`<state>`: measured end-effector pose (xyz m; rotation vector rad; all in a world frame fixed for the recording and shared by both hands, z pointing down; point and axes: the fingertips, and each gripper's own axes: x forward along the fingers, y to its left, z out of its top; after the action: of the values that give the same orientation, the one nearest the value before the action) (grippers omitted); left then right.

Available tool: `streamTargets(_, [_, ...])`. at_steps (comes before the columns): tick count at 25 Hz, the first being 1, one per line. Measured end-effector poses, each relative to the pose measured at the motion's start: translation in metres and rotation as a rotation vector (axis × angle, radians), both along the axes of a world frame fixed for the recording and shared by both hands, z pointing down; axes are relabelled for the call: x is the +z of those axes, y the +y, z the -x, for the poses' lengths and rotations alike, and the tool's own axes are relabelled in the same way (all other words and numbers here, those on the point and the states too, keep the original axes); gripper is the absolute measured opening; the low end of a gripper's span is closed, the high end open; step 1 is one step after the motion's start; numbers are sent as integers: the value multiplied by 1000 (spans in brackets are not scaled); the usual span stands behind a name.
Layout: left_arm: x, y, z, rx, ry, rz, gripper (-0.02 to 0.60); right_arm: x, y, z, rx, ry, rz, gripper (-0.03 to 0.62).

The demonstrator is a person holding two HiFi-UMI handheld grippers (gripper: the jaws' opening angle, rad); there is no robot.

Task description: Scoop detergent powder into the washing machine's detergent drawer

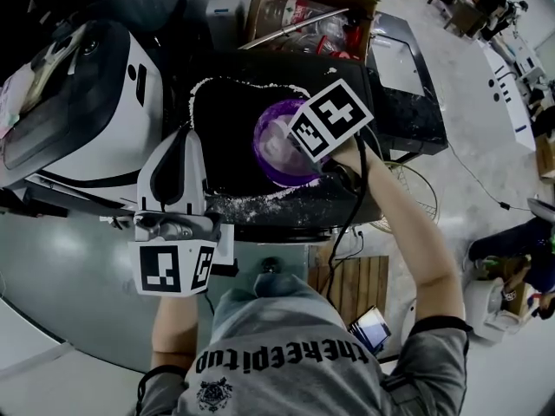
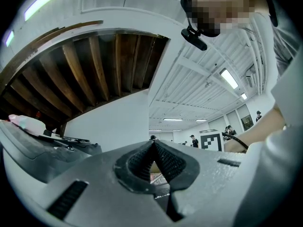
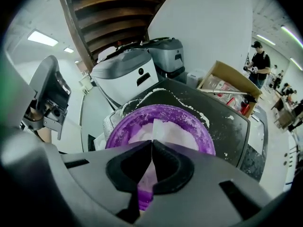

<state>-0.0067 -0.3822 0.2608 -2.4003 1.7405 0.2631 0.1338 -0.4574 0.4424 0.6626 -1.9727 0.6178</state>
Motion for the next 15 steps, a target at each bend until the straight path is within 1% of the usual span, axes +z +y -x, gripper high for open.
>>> streamTargets(5, [1,0,6,-15,1,5,3,5,-5,1,1,32,16,6])
streamTargets(9, [0,-1,9,-23,0,4,3,6,-3,9,-14,18,57,6])
streamTargets(15, [1,1,12,-32,4,1,3,13,1,9,-20,52,81,6])
